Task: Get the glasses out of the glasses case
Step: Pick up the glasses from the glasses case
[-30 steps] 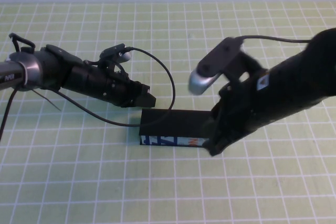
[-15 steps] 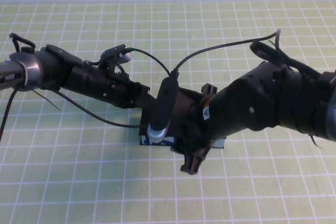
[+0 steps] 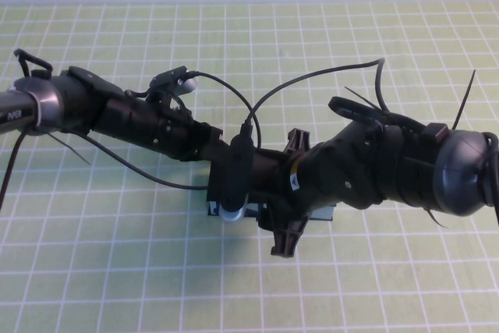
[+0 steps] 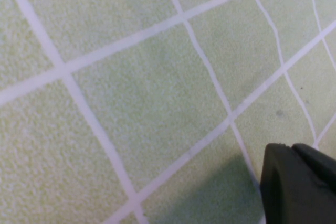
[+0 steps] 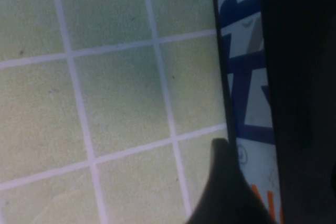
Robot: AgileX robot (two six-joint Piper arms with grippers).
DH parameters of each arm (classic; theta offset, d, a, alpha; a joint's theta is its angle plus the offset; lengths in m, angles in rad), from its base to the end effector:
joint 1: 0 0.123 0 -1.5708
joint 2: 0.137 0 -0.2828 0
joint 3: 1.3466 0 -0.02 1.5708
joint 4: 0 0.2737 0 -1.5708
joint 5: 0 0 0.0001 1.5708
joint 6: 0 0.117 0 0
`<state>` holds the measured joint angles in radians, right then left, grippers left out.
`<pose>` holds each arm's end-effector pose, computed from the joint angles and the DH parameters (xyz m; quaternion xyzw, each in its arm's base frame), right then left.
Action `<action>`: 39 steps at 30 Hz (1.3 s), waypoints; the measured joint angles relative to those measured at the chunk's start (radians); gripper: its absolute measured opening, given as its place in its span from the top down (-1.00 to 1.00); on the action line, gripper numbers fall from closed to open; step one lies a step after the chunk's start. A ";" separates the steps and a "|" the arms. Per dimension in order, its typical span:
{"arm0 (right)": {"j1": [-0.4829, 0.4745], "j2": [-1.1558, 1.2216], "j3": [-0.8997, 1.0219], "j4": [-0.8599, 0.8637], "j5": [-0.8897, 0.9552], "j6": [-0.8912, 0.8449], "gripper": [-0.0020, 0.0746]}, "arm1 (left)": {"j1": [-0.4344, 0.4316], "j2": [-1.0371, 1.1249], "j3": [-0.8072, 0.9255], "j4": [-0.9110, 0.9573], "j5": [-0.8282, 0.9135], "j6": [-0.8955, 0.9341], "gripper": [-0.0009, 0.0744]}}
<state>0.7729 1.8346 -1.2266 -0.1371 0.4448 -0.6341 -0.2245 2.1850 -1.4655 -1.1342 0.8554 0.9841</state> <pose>0.3086 0.2914 0.1687 -0.6544 0.6937 -0.0258 0.2998 0.4359 -0.1817 0.1086 0.2030 0.8839 -0.3769 0.1882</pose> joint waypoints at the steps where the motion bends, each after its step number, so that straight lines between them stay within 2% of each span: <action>1: 0.000 0.004 0.000 -0.005 -0.006 0.000 -0.03 | 0.000 0.000 0.000 0.000 0.000 0.000 0.99; 7: -0.002 0.027 -0.001 -0.046 -0.043 0.000 0.02 | 0.000 0.000 0.000 0.002 0.002 0.000 0.99; 16: -0.004 0.046 -0.003 -0.093 -0.057 0.000 0.24 | 0.000 0.000 0.000 0.011 0.016 0.000 0.99; 19: -0.004 0.047 -0.006 -0.105 -0.061 0.000 0.38 | 0.000 0.000 0.000 0.013 0.020 0.000 0.99; 25: -0.002 0.050 -0.010 -0.141 -0.052 -0.005 0.79 | 0.000 0.000 -0.002 0.015 0.020 -0.002 0.99; 32: 0.000 0.021 -0.010 -0.187 -0.033 0.108 0.87 | 0.002 -0.003 -0.004 0.019 0.022 -0.002 0.99; 39: -0.003 -0.025 -0.010 -0.227 -0.028 0.172 0.94 | 0.055 -0.123 -0.004 0.039 0.094 0.005 0.99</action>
<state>0.7695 1.8099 -1.2368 -0.3638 0.4165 -0.4618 -0.1693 2.0618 -1.4697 -1.0956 0.9492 0.9894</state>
